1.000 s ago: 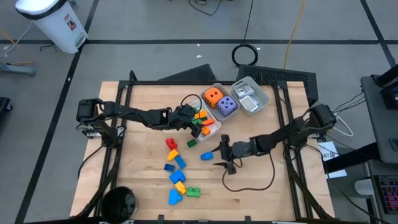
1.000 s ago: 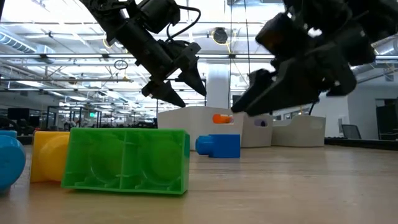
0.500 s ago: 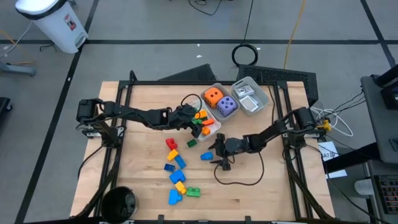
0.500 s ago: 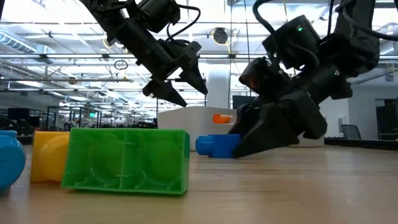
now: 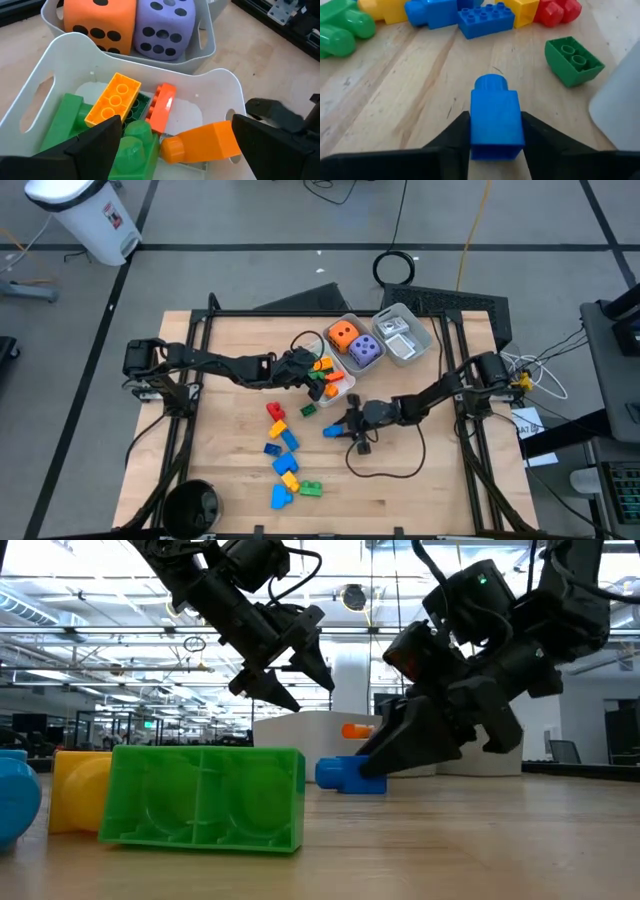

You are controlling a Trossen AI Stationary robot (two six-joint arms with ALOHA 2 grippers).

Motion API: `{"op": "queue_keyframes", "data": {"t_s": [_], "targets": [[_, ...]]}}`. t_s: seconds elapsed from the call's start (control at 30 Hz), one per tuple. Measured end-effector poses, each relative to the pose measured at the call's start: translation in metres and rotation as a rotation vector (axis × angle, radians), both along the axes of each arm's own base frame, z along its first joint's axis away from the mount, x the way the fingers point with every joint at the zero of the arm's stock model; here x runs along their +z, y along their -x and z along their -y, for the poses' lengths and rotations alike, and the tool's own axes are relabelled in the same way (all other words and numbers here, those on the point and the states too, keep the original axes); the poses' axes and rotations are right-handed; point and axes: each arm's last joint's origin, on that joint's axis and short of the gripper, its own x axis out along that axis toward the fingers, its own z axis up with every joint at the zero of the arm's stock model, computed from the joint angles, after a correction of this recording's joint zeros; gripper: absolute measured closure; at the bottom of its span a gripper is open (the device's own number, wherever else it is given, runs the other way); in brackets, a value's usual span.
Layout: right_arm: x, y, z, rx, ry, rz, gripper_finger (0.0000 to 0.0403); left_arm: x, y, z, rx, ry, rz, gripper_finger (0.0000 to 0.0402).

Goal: Pick & Place Toys
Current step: Put the blue game piece into the white bin

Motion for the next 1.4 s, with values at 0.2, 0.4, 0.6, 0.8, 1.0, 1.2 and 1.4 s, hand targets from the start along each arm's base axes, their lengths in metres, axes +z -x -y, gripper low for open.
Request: {"op": "queue_keyframes", "data": {"t_s": [0.2,0.4,0.6,0.8,1.0,1.2,1.4], "targets": [[0.033,0.012,-0.002,0.044,0.075,-0.017,0.0310,0.001,-0.001,0.003,0.002,0.013,0.014,0.0021],[0.072,0.036,-0.017,-0.051,0.298,0.019,0.0297,0.004,-0.004,0.011,0.005,0.093,0.088,0.0020],[0.096,0.051,-0.035,-0.238,0.606,0.119,0.0302,0.021,-0.015,0.024,-0.115,0.178,0.300,0.0020],[0.101,0.054,-0.041,-0.250,0.688,0.146,0.0301,0.026,-0.020,0.045,-0.228,0.099,0.358,0.0020],[0.104,0.052,-0.039,-0.270,0.690,0.168,0.0303,0.027,-0.023,0.058,-0.302,0.087,0.403,0.0021],[0.114,0.050,-0.040,-0.312,0.684,0.249,0.0304,0.019,-0.029,0.066,-0.321,0.108,0.426,0.0021],[0.114,0.049,-0.040,-0.311,0.682,0.256,0.0304,0.006,-0.040,0.068,-0.323,0.116,0.498,0.0025]]}}
